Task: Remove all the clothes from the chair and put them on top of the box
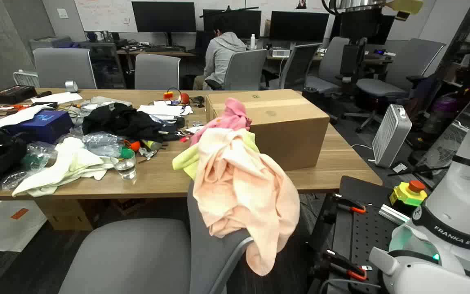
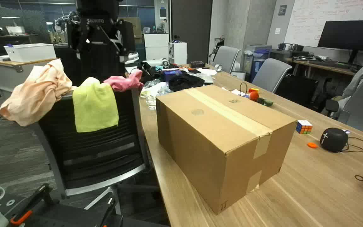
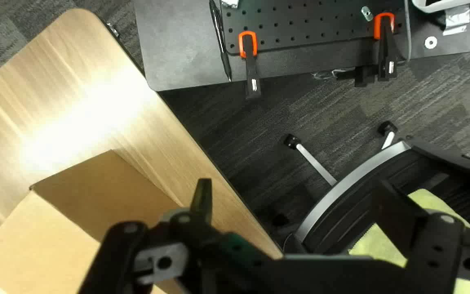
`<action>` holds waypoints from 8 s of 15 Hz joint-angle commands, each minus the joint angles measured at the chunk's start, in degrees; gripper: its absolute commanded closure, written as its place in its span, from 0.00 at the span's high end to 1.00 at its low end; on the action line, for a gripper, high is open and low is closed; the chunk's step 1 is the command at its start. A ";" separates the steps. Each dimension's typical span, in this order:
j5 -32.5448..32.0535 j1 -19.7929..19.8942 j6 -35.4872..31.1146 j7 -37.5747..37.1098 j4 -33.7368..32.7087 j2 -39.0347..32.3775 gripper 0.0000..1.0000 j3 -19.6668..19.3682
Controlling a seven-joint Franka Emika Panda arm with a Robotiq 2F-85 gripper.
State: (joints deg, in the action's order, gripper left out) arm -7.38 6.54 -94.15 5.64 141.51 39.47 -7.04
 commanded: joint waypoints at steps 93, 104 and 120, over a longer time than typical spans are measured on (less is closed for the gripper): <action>-0.78 -18.67 -39.74 -15.39 2.86 -0.05 0.01 24.32; -0.63 -12.04 -29.20 -16.52 -26.16 -6.48 0.01 21.89; -20.41 5.50 -25.83 -32.92 -39.28 -23.53 0.01 14.14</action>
State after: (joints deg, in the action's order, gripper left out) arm -23.30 10.33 -121.03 -23.01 105.97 18.75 8.77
